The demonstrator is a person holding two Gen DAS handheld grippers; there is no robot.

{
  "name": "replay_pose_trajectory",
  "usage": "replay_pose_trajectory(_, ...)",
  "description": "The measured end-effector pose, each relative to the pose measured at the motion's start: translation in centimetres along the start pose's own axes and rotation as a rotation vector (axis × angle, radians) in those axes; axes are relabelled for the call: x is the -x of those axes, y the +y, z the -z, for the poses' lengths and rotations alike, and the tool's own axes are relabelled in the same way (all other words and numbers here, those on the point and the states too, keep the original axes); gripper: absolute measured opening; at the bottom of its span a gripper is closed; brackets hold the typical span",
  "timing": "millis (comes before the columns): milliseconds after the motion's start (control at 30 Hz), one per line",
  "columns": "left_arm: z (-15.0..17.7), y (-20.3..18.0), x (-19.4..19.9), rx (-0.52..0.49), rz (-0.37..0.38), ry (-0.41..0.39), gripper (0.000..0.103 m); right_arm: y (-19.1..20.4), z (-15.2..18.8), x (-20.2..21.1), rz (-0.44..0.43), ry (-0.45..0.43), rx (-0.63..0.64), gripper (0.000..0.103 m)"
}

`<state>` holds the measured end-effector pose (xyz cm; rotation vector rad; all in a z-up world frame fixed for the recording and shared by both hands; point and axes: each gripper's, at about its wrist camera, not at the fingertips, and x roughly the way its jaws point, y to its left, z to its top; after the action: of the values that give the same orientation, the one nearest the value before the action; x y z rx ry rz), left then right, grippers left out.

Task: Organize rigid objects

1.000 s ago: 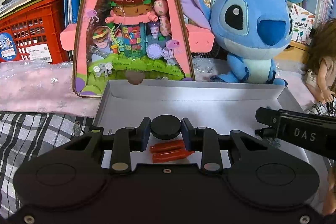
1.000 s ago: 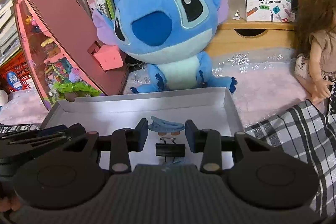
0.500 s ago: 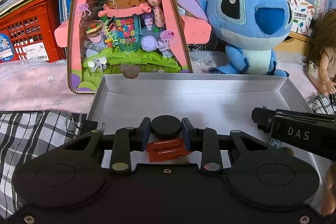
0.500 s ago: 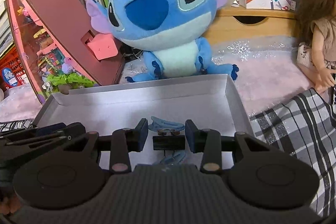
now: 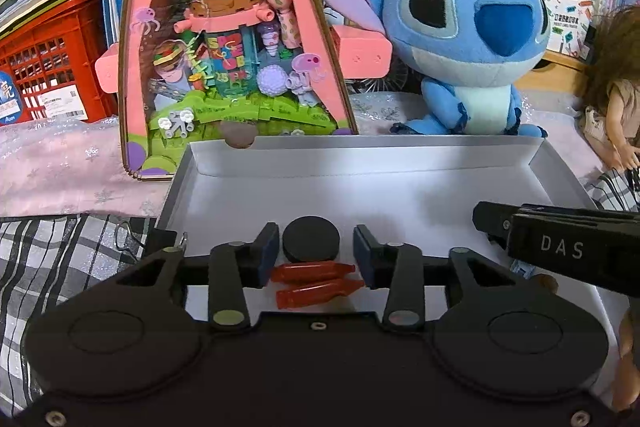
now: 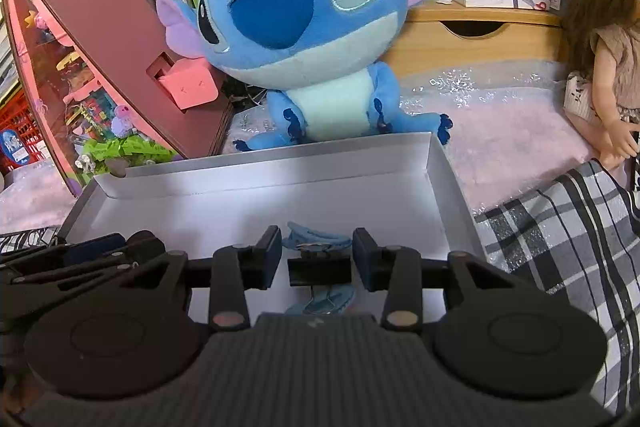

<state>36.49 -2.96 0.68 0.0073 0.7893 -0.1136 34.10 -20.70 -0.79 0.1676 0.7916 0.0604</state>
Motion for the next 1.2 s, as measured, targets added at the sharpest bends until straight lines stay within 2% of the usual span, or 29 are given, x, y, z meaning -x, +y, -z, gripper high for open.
replay_pose_trajectory(233, 0.1, -0.2, 0.0, -0.002, -0.014, 0.005, 0.049, -0.1, 0.0, 0.0, 0.003, -0.003, -0.002, 0.063)
replay_pose_trajectory(400, 0.1, 0.4, 0.6, 0.026, -0.024, 0.019, 0.06, 0.0, 0.0, 0.8, 0.022, -0.022, 0.011, 0.078)
replay_pose_trajectory(533, 0.2, 0.8, 1.6, 0.028, -0.026, 0.018, 0.067, -0.2, -0.1, 2.0, 0.018, -0.041, 0.034, 0.083)
replay_pose_trajectory(567, 0.3, 0.8, 2.0, 0.027, -0.031, 0.013, 0.072, -0.3, -0.2, 2.4, 0.016, -0.049, 0.029, 0.084)
replay_pose_trajectory(867, 0.7, 0.4, 5.5, 0.011, -0.012, -0.037, 0.085, -0.6, -0.6, 5.7, 0.021, -0.109, 0.036, 0.093)
replay_pose_trajectory(1067, 1.5, 0.2, 7.8, -0.003, -0.033, -0.063, 0.087, -0.4, 0.1, 7.5, 0.016, -0.131, 0.048, 0.103)
replay_pose_trajectory(1200, 2.4, 0.8, 9.7, 0.002, -0.016, -0.084, 0.088, -0.2, 0.8, 9.0, 0.021, -0.149, 0.063, 0.103)
